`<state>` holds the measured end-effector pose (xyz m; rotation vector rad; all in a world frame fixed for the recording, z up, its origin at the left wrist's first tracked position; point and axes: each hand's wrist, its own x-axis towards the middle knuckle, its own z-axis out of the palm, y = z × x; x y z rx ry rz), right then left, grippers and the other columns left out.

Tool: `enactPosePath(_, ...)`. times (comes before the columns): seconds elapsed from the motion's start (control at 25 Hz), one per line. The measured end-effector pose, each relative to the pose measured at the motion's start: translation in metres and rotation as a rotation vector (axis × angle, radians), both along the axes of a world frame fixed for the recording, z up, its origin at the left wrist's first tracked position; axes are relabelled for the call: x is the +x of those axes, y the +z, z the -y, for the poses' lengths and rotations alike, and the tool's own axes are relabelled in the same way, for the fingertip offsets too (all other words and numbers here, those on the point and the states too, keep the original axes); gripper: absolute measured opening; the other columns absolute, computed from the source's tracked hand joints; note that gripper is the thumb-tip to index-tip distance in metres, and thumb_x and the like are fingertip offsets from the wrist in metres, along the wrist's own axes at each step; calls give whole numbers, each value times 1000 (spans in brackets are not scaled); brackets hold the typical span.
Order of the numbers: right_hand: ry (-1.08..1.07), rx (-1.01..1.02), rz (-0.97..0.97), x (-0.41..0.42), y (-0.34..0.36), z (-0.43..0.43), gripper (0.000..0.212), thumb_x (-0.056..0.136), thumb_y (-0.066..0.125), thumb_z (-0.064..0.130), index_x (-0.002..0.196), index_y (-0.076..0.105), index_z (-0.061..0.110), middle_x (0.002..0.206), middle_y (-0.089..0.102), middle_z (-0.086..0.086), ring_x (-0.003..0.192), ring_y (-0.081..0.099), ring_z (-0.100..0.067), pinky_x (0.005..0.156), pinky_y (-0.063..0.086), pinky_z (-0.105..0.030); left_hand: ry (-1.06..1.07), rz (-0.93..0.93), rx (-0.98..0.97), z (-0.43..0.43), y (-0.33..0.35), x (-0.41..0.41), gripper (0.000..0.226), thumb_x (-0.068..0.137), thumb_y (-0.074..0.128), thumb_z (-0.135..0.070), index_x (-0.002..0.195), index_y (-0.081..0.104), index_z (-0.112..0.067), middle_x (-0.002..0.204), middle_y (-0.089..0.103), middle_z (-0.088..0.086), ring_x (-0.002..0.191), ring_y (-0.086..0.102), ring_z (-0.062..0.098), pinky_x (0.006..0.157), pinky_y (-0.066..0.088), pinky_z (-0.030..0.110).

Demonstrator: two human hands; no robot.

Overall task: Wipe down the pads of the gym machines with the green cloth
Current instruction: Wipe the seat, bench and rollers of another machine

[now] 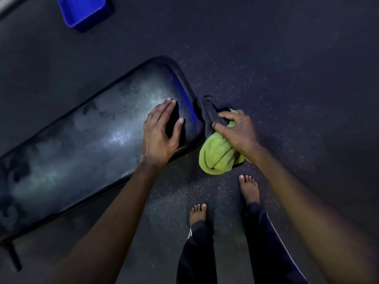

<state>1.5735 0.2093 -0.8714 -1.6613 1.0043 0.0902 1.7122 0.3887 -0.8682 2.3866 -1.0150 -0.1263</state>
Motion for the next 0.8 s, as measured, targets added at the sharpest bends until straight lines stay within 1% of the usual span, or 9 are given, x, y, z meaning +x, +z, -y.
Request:
enactPosePath(0.04, 11, -20, 2, 8, 1, 5, 38, 89, 76, 30, 127, 70, 27, 122, 48, 5, 112, 49, -10, 98, 41, -26, 35, -2, -1, 5, 2, -1, 47, 100, 59, -31, 143, 54, -11, 149, 51, 4, 139, 44, 18, 114, 35, 45)
enactPosePath(0.12, 63, -74, 33, 34, 2, 19, 39, 88, 77, 31, 126, 71, 26, 124, 49, 0, 117, 53, -16, 101, 42, -28, 38, 5, 7, 14, 4, 1, 48, 100, 59, -30, 143, 54, -9, 149, 51, 6, 139, 45, 19, 114, 36, 46)
enactPosePath(0.2, 117, -82, 65, 59, 5, 33, 39, 86, 78, 29, 124, 72, 26, 122, 47, 0, 121, 54, -19, 100, 40, -24, 33, 1, 61, 24, 7, 13, 50, 101, 57, -32, 145, 51, -9, 152, 47, 7, 142, 41, 19, 118, 32, 44)
enactPosePath(0.28, 169, -71, 64, 65, 4, 40, 39, 85, 79, 28, 123, 72, 27, 121, 46, 1, 119, 54, -18, 98, 40, -23, 20, 31, 89, 33, 10, 39, 52, 102, 55, -33, 147, 49, -7, 154, 45, 8, 143, 39, 21, 119, 30, 40)
enactPosePath(0.4, 219, -38, 25, 49, 7, 39, 41, 85, 79, 30, 126, 71, 28, 127, 47, 1, 120, 52, -17, 102, 45, -32, -58, 104, 68, 39, 7, 71, 50, 103, 56, -29, 145, 49, -3, 151, 47, 13, 141, 42, 24, 117, 34, 42)
enactPosePath(0.48, 230, -45, 48, 56, 9, 43, 41, 86, 79, 31, 126, 71, 28, 126, 47, 2, 122, 54, -20, 101, 46, -34, -70, 117, 86, 38, 4, 73, 51, 103, 55, -26, 147, 46, -2, 153, 45, 14, 143, 39, 25, 117, 33, 44)
enactPosePath(0.64, 244, -69, 48, 99, 13, 58, 42, 89, 76, 32, 130, 68, 27, 142, 46, -4, 126, 54, -24, 94, 40, -27, -66, 115, 129, 41, 3, 69, 54, 104, 49, -26, 150, 40, 0, 157, 38, 15, 148, 32, 26, 120, 27, 48)
enactPosePath(0.72, 261, -51, 31, 98, 13, 58, 42, 89, 76, 31, 130, 68, 27, 146, 44, -5, 128, 52, -24, 92, 38, -26, -20, 87, 148, 41, 6, 71, 58, 103, 49, -28, 151, 35, 0, 159, 34, 16, 150, 27, 26, 121, 24, 48)
enactPosePath(0.8, 296, -42, 11, 90, 12, 60, 43, 88, 76, 32, 130, 68, 27, 147, 43, -5, 130, 51, -24, 93, 39, -27, 63, 55, 157, 43, 7, 70, 65, 102, 48, -35, 154, 30, 1, 162, 27, 16, 152, 20, 27, 125, 15, 45)
